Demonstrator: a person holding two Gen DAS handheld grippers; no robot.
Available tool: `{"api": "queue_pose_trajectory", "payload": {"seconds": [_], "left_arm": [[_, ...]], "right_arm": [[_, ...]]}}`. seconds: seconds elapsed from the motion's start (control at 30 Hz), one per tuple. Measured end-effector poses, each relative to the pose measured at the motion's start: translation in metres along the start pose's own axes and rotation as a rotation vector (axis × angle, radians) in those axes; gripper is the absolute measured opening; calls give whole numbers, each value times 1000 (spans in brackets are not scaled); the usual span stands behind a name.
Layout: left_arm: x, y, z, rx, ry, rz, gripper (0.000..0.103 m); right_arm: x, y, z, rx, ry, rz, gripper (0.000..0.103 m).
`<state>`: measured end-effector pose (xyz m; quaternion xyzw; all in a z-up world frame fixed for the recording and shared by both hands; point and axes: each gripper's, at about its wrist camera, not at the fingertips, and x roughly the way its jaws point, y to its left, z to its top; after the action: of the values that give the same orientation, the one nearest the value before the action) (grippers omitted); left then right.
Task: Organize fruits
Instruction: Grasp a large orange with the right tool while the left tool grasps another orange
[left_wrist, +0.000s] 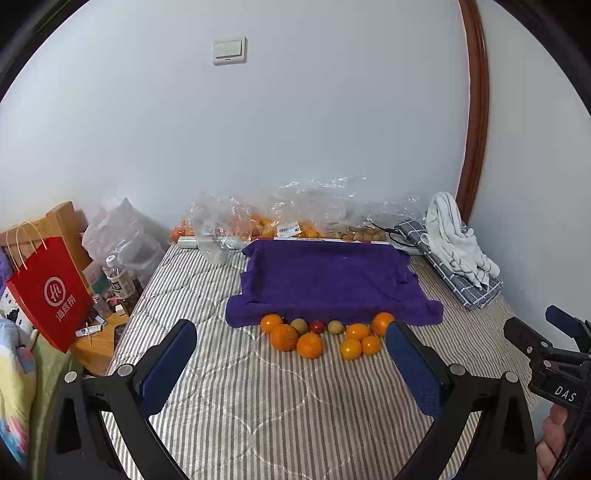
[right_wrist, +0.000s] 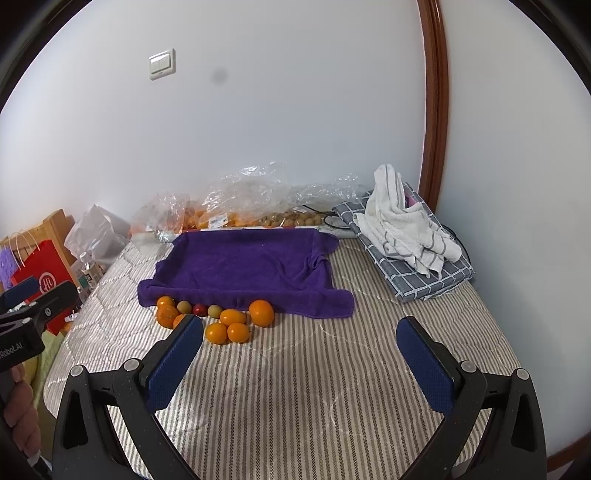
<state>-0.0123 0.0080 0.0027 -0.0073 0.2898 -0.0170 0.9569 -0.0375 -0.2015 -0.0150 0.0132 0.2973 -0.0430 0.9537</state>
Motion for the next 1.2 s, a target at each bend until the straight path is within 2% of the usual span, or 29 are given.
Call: {"api": "queue_pose_trajectory", "payload": {"seconds": [0.2, 0.37, 0.53, 0.63, 0.77, 0.87, 0.97, 1.1, 1.2], "left_arm": [[21, 8, -1, -5, 15, 9, 103], [49, 21, -5, -9, 33, 31, 101], [87, 37, -15, -9, 77, 26, 93], [108, 40, -25, 41, 91, 61, 93], [133, 50, -36, 55, 154, 51, 93], [148, 59, -43, 39, 190, 62, 88], [158, 68, -49, 20, 221, 46, 88], [165, 76, -53, 13, 237, 37, 88], [171, 79, -53, -5, 257, -13, 88]], "right_arm": [[18, 1, -3, -10, -4, -2, 103], [49, 6, -7, -52, 19, -21, 103], [96, 8, -14, -42, 86, 13, 93], [128, 9, -20, -17, 123, 53, 87], [167, 19, -23, -29, 187, 95, 73], [186, 27, -23, -37, 185, 110, 72], [206, 35, -22, -44, 221, 148, 68], [230, 43, -25, -74, 259, 150, 59], [244, 46, -25, -63, 283, 158, 53]]}}
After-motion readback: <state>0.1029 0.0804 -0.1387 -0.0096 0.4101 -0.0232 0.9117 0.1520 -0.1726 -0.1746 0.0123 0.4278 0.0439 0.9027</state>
